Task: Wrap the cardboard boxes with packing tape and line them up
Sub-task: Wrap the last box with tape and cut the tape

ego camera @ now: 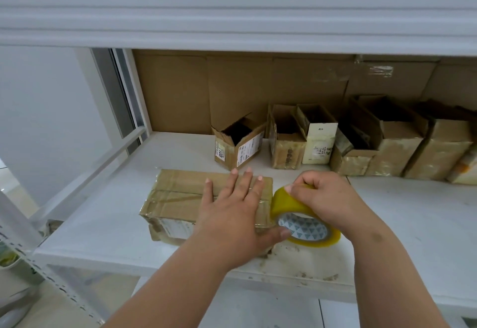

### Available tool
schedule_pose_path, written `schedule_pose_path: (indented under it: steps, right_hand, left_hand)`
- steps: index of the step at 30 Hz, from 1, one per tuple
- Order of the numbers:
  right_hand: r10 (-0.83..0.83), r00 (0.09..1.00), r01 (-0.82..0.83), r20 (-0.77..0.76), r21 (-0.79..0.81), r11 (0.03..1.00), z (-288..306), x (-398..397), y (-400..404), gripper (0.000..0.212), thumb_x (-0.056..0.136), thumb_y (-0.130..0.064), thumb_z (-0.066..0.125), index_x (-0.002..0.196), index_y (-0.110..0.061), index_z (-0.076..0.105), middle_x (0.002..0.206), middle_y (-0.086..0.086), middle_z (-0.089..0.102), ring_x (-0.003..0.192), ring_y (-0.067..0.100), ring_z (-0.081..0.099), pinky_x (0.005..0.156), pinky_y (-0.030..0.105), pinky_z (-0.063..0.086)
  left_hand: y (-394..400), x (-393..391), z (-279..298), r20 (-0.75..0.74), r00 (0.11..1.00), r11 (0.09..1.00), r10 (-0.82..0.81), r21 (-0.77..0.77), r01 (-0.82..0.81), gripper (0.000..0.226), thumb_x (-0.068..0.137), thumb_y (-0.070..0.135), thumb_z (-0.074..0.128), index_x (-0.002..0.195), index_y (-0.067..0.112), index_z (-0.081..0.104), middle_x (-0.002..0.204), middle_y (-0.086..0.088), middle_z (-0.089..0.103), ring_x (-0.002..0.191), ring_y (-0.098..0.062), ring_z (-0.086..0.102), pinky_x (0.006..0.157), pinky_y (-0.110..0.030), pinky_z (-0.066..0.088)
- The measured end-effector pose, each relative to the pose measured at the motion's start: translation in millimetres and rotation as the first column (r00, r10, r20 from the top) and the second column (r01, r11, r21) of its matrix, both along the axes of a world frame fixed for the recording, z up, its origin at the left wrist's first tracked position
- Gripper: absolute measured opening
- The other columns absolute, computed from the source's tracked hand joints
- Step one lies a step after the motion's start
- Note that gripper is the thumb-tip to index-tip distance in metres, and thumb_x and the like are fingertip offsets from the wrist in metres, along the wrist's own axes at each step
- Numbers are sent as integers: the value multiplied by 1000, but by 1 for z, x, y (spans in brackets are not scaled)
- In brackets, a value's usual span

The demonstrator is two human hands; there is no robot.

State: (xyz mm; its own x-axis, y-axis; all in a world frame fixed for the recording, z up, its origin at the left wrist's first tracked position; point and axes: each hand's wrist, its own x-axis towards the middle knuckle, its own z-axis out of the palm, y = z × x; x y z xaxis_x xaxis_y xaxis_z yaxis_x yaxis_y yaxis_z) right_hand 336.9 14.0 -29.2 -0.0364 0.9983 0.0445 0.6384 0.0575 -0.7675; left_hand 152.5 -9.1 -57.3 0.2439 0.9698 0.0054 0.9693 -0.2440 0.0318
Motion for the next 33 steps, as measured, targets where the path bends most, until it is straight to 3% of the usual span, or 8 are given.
schedule_pose_path:
  steps: [6, 11, 16, 20, 25, 28, 30, 33]
  right_hand:
    - [12, 979, -16, -206, -16, 1000, -11, 8, -15, 27, 94, -41, 60, 80, -21, 72, 80, 2, 70, 77, 19, 65, 70, 31, 49]
    - [77, 865, -122, -496, -59, 991, -35, -10, -26, 15, 96, -21, 60, 98, -17, 74, 94, 6, 73, 89, 21, 65, 82, 33, 48]
    - [121, 715, -263, -688, -106, 959, -48, -48, -29, 38, 72, -26, 64, 108, -17, 70, 97, 0, 75, 89, 13, 68, 79, 28, 52]
    - [139, 675, -312, -724, -110, 944, -55, -57, -30, 34, 75, -28, 67, 106, -14, 71, 96, 4, 74, 86, 17, 66, 78, 29, 50]
    - [216, 687, -383, -693, -94, 919, -55, -69, -35, 26, 85, -35, 72, 102, -16, 71, 91, 5, 72, 82, 14, 64, 78, 28, 48]
    - [207, 661, -396, -722, -100, 913, -56, -72, -38, 28, 85, -36, 71, 102, -14, 70, 90, 7, 73, 80, 15, 68, 75, 28, 52]
    - [203, 653, -389, -730, -94, 916, -57, -74, -40, 28, 84, -36, 69, 102, -14, 71, 92, 10, 73, 81, 18, 69, 75, 29, 53]
    - [195, 648, -380, -736, -91, 920, -61, -76, -41, 29, 82, -37, 66, 101, -15, 72, 94, 15, 73, 81, 20, 68, 76, 32, 53]
  left_hand:
    - [1, -20, 6, 118, 992, 991, -40, 129, 25, 82, 92, 64, 39, 158, 31, 3, 164, 16, -12, 150, -11, -13, 124, -41, 3]
    - [17, -61, 14, 246, 966, 983, -75, 184, 30, 53, 97, 43, 50, 149, 39, 38, 149, 18, 34, 134, -11, 32, 113, -37, 33]
    - [25, -89, 17, 209, 977, 990, -48, 141, 18, 51, 102, 27, 45, 149, 43, 35, 155, 24, 32, 147, -4, 20, 123, -44, 10]
    - [19, -101, 12, 386, 923, 996, -13, 87, -22, 41, 100, 44, 45, 140, 41, 45, 152, 24, 35, 149, -3, 11, 123, -46, -3]
    - [20, -105, -4, 446, 895, 966, 23, 221, -135, 34, 96, 53, 43, 125, 38, 52, 136, 17, 52, 138, -15, 40, 118, -58, 14]
    - [23, -112, -11, 416, 908, 962, 38, 232, -146, 58, 91, 70, 37, 140, 40, 46, 141, 17, 50, 139, -15, 38, 117, -60, 18]
    - [25, -116, -14, 443, 896, 967, -18, 236, -98, 81, 81, 83, 32, 141, 34, 51, 144, 11, 51, 138, -19, 40, 116, -51, 28]
    - [32, -119, -15, 475, 878, 971, -50, 229, -68, 81, 80, 77, 34, 140, 26, 55, 143, 7, 53, 136, -20, 41, 116, -43, 31]
